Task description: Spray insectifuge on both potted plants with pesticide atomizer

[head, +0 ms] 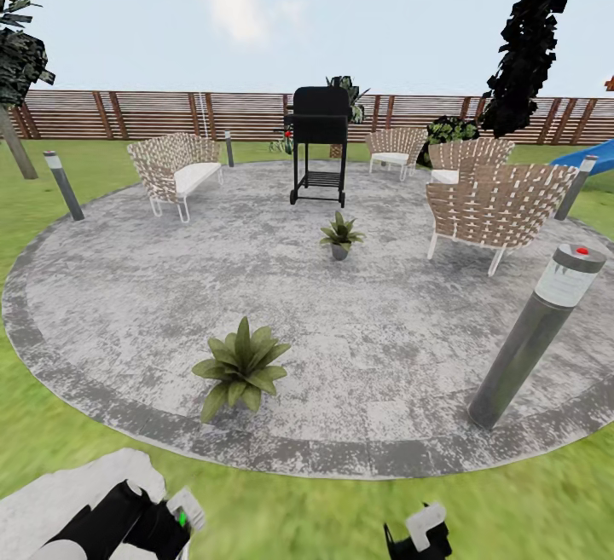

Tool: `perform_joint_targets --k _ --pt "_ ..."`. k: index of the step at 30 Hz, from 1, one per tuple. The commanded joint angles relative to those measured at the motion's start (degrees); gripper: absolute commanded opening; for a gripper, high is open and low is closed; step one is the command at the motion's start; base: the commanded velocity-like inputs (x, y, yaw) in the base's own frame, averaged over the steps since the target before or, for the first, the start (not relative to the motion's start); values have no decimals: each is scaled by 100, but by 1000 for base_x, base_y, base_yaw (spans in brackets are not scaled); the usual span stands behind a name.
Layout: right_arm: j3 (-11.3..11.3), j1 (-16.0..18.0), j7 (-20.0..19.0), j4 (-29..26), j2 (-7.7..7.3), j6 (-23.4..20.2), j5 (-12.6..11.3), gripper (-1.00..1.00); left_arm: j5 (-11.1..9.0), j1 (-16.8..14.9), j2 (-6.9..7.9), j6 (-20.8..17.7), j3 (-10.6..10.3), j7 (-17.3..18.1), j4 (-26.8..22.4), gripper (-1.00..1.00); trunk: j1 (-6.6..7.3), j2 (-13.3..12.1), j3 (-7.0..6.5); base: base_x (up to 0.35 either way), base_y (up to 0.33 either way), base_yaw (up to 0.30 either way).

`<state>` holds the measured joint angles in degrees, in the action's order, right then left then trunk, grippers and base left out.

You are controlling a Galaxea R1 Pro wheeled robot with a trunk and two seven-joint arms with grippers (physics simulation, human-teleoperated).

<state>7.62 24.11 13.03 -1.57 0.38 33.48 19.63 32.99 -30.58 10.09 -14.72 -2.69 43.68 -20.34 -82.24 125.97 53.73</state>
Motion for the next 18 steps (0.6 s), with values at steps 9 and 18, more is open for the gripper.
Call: perform_joint_targets --k 9,18 --pt "48 -70 67 8 4 70 -872 100 5 -91 -18 -1569 -90 85 -113 -100 1 2 5 0 0 0" --pt "47 -78 64 8 28 71 -1027 100 599 -207 -38 -2301 -110 756 -756 -100 1 2 5 14 0 0"
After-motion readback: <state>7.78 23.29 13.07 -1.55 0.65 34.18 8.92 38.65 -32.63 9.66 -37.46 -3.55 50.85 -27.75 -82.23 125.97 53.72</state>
